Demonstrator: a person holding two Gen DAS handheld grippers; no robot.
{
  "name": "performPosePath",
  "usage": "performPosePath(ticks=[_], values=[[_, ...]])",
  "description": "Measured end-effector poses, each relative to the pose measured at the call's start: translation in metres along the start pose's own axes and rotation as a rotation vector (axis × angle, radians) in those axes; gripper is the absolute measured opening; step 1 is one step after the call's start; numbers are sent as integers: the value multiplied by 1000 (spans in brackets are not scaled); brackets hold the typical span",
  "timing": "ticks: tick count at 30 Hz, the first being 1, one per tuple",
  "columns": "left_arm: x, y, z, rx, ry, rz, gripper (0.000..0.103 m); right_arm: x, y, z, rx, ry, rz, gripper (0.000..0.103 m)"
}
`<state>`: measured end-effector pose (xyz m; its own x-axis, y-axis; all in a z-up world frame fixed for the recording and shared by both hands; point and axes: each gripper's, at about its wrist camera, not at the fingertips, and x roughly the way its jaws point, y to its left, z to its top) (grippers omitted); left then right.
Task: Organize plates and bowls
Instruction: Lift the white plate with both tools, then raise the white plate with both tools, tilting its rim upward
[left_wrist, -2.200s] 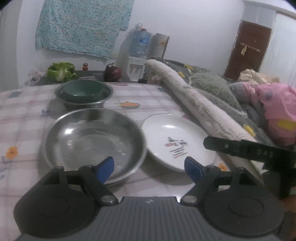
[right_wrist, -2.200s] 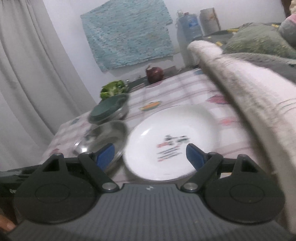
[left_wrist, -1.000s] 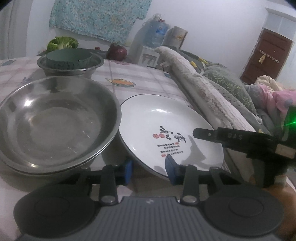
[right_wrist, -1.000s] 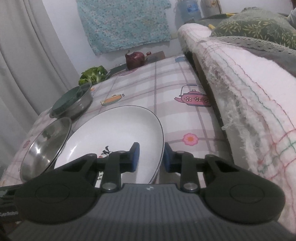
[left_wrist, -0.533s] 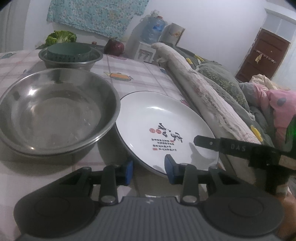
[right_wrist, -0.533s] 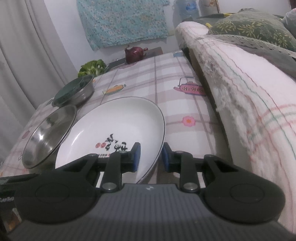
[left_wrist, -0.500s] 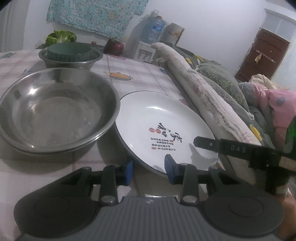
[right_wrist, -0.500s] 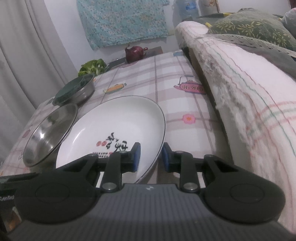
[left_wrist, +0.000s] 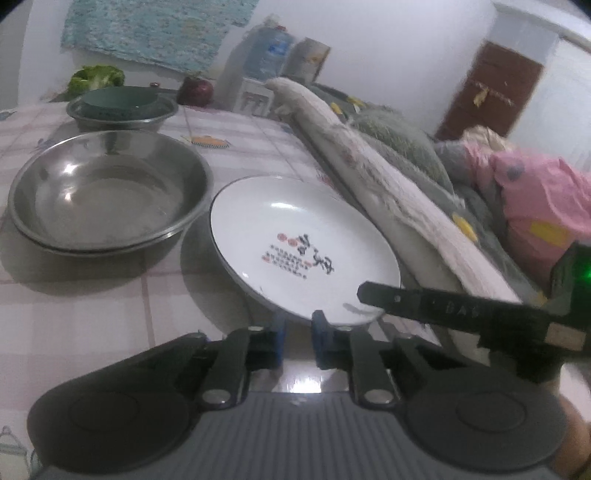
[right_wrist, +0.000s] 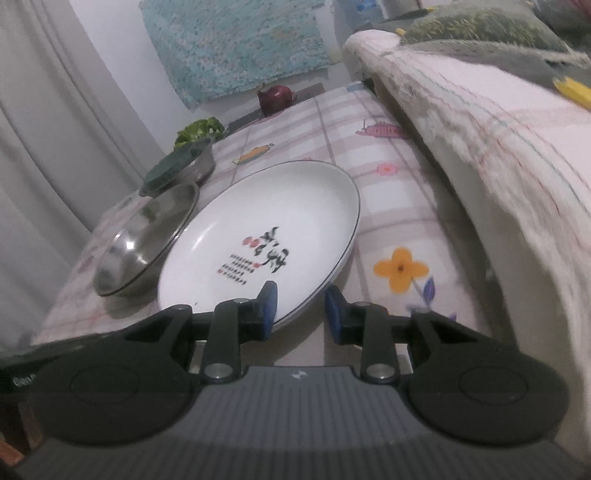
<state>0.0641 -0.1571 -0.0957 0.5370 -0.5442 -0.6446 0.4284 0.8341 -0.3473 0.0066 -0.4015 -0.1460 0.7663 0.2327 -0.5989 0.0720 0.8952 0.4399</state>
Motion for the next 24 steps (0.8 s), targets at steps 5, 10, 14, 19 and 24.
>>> performPosePath(ticks=[5, 10, 14, 19, 24], values=[[-15, 6, -4, -8, -13, 0, 20, -16, -4, -15, 81, -6, 50, 30], [-25, 11, 4, -8, -48, 19, 42, -28, -8, -18, 121, -22, 60, 30], [-22, 16, 14, -8, -65, 38, 52, -31, -19, -9, 152, -40, 39, 32], [-4, 19, 24, 6, -35, 55, 58, -24, -27, 14, 129, -62, 3, 41], [15, 19, 29, 28, -11, 57, 58, 0, -31, 40, 79, -67, -17, 42]])
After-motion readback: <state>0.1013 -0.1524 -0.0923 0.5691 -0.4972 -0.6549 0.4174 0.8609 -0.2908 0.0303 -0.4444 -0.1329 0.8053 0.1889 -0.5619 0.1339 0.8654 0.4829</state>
